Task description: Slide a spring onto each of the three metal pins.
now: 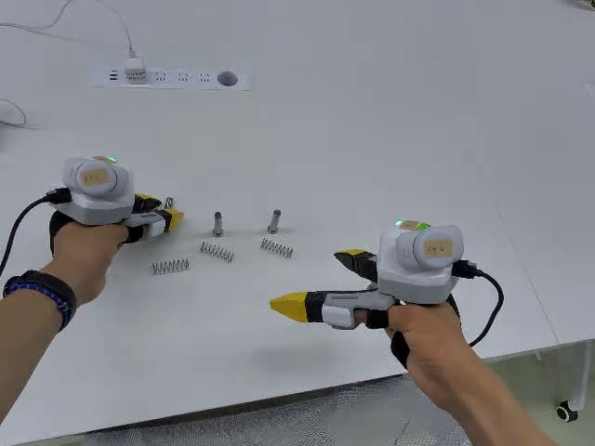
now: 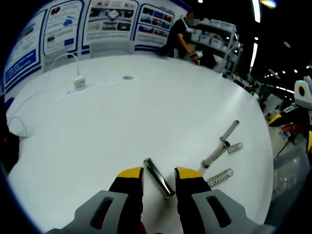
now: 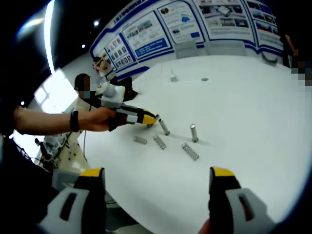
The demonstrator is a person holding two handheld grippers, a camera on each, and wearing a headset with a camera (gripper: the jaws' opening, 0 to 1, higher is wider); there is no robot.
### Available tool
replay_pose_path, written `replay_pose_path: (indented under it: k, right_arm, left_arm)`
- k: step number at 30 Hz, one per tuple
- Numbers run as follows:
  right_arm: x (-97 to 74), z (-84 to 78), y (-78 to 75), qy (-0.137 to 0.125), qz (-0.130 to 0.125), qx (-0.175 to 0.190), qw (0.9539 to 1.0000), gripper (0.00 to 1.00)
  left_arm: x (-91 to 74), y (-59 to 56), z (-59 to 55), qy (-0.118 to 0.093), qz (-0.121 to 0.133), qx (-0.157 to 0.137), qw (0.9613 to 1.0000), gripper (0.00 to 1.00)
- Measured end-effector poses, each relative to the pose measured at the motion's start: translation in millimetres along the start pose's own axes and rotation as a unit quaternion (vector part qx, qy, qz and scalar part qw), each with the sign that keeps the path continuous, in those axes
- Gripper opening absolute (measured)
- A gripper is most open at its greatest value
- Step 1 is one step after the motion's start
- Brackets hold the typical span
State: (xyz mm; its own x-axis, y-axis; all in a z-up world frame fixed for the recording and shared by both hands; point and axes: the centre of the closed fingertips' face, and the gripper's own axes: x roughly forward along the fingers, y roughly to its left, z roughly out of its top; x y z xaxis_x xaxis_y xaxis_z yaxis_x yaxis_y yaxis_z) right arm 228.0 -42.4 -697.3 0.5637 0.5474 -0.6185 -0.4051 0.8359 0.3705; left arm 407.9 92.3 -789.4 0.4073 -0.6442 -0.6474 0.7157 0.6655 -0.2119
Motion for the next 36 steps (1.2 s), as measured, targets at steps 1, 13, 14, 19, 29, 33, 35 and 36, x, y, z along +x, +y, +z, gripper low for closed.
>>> replay_pose_path:
  k: [1, 13, 14, 19, 29, 33, 35, 36]
  right_arm:
    - [0.1, -0.2, -0.2, 0.000, 0.000, 0.000, 1.0000, 0.89]
    - [0.1, -2.8, 0.1, -0.001, -0.001, 0.004, 1.0000, 0.89]
    - [0.3, -3.4, 0.5, -0.001, 0.000, 0.005, 1.0000, 0.89]
    - [2.2, -4.6, 2.8, 0.001, 0.003, 0.003, 1.0000, 0.89]
    - [2.7, -2.9, 4.3, 0.000, 0.005, 0.001, 1.0000, 0.89]
    - [1.1, -3.0, 2.0, 0.000, 0.003, 0.002, 1.0000, 0.89]
    - [0.3, -3.6, 0.7, 0.000, 0.001, 0.003, 1.0000, 0.89]
    - [-0.1, -3.8, 0.4, 0.000, 0.000, 0.004, 1.0000, 0.89]
  left_arm:
    - [0.5, 0.5, -2.1, 0.004, 0.003, -0.004, 1.0000, 0.24]
    - [-19.0, -0.9, -15.0, 0.029, 0.004, 0.042, 0.9987, 0.09]
    - [-21.0, -1.1, -16.5, 0.030, 0.004, 0.045, 0.9985, 0.09]
    - [-28.2, -1.4, -21.5, 0.044, 0.003, 0.080, 0.9958, 0.09]
    - [-17.2, -2.9, -13.9, 0.048, 0.002, 0.097, 0.9941, 0.11]
    - [-9.0, -3.7, -10.5, 0.050, 0.002, 0.116, 0.9920, 0.11]
    - [-5.9, -5.1, -10.1, 0.052, 0.004, 0.120, 0.9914, 0.11]
    - [-3.2, -5.1, -9.6, 0.053, 0.006, 0.129, 0.9902, 0.10]
